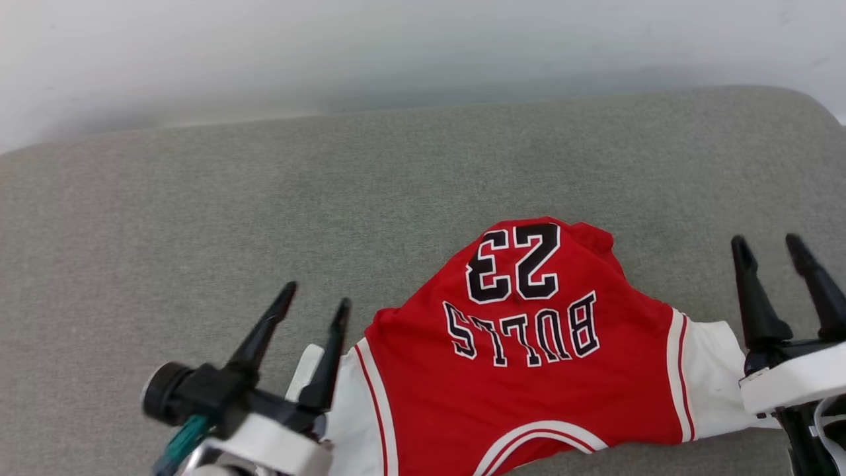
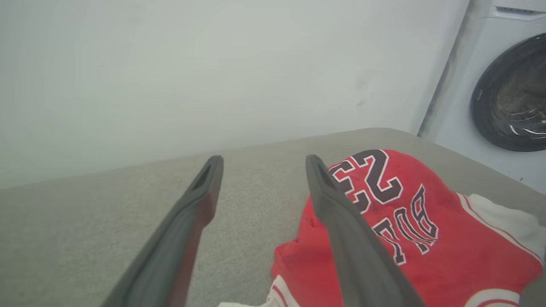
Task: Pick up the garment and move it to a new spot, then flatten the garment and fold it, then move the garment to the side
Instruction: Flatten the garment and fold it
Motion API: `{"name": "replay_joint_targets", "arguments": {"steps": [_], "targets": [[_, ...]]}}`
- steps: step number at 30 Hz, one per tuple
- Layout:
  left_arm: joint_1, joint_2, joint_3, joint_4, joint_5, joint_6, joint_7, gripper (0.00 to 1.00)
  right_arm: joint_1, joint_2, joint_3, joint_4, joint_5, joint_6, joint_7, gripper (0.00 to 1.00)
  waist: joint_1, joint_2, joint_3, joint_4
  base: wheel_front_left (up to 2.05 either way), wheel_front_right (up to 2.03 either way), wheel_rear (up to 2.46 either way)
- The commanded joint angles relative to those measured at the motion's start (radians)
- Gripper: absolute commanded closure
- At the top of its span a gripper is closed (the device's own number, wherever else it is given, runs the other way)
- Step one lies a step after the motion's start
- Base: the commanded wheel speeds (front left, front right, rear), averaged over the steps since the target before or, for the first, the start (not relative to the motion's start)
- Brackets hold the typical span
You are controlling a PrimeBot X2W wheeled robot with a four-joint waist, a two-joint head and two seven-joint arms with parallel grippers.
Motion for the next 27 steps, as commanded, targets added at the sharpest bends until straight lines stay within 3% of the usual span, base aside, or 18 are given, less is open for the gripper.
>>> {"name": "replay_joint_targets", "arguments": {"steps": [1,7,10,13,19,27], "targets": [[-0.033,0.009,-0.022,0.007,-0.004,-0.001,0.009,0.00,-0.003,0.006,0.004,-0.010,-0.011,0.000,-0.041,0.00,0.0000,0.0000,0.011,-0.011,0.00,0.00,0.00],[-0.217,0.013,-0.175,0.046,-0.069,-0.001,0.220,0.00,-0.003,0.014,0.025,-0.004,-0.053,0.000,-0.184,0.00,0.0000,0.0000,0.062,-0.050,0.00,0.00,0.00],[-0.331,0.023,-0.224,0.073,-0.075,-0.001,0.308,0.00,-0.018,0.016,0.037,0.004,-0.083,0.000,-0.214,0.00,0.0000,0.0000,0.095,-0.076,0.00,0.00,0.00],[-0.432,0.012,-0.275,0.120,-0.127,-0.001,0.456,0.00,-0.032,0.031,0.036,0.004,-0.102,0.000,-0.240,0.00,0.0000,0.0000,0.131,-0.098,0.00,0.00,0.00],[-0.611,0.048,-0.397,0.232,-0.238,-0.001,0.724,0.00,-0.056,0.060,0.034,0.015,-0.128,0.000,-0.279,0.00,0.0000,0.0000,0.198,-0.144,0.00,0.00,0.00],[-0.772,0.073,-0.516,0.388,-0.282,-0.001,0.842,0.00,-0.080,0.095,0.029,0.050,-0.165,0.000,-0.310,0.00,0.0000,0.0000,0.265,-0.181,0.00,0.00,0.00]]}}
